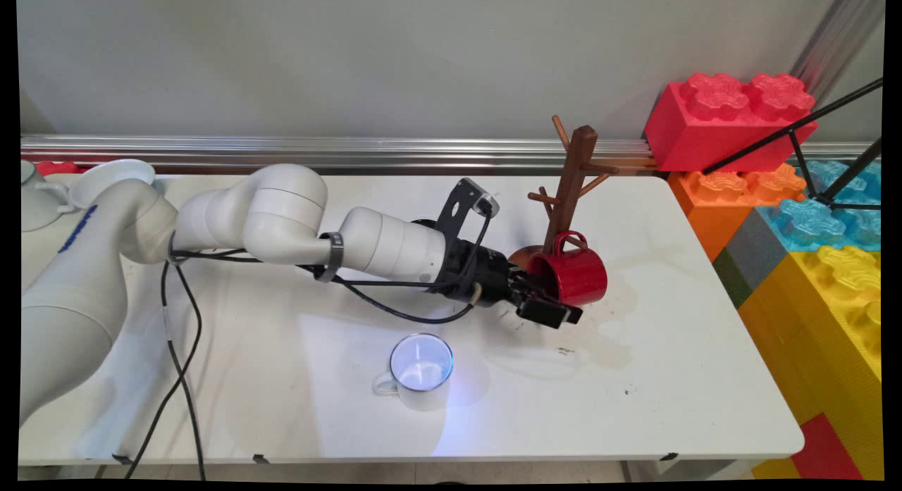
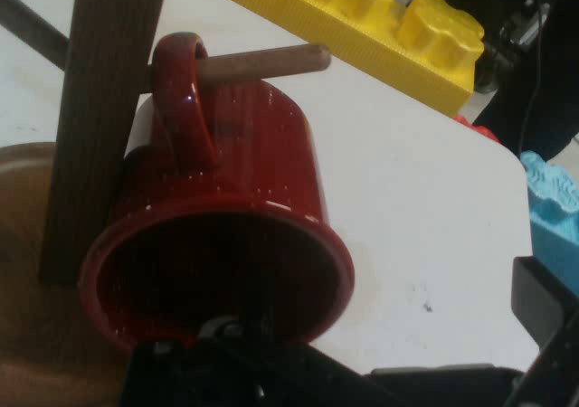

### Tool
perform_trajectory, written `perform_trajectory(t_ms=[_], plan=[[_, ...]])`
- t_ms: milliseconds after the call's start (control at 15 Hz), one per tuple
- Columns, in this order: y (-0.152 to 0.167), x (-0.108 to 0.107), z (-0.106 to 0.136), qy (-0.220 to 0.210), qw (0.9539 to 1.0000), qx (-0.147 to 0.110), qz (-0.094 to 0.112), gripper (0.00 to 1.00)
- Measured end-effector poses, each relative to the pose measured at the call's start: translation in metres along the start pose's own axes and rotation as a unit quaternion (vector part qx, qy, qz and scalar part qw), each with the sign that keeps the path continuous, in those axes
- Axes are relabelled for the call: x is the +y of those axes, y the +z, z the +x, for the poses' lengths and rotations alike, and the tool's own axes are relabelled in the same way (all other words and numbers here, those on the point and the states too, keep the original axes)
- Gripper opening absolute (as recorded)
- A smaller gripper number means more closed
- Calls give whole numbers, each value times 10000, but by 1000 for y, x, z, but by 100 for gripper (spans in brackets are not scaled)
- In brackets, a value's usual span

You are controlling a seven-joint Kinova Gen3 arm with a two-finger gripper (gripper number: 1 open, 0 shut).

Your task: Pick up the red mug from the rack

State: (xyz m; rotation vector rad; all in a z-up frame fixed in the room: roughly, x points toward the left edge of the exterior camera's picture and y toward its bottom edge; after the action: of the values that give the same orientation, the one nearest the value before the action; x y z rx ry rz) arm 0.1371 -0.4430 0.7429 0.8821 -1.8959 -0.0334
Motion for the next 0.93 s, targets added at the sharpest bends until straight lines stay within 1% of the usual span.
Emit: perform_trajectory(t_ms=[267,533,933], plan=[[13,-4,0,-293,9995,82,-1,100],[24,-8,0,-616,9979,173,-32,100],[32,-11,0,-920,9954,266,-67,100]])
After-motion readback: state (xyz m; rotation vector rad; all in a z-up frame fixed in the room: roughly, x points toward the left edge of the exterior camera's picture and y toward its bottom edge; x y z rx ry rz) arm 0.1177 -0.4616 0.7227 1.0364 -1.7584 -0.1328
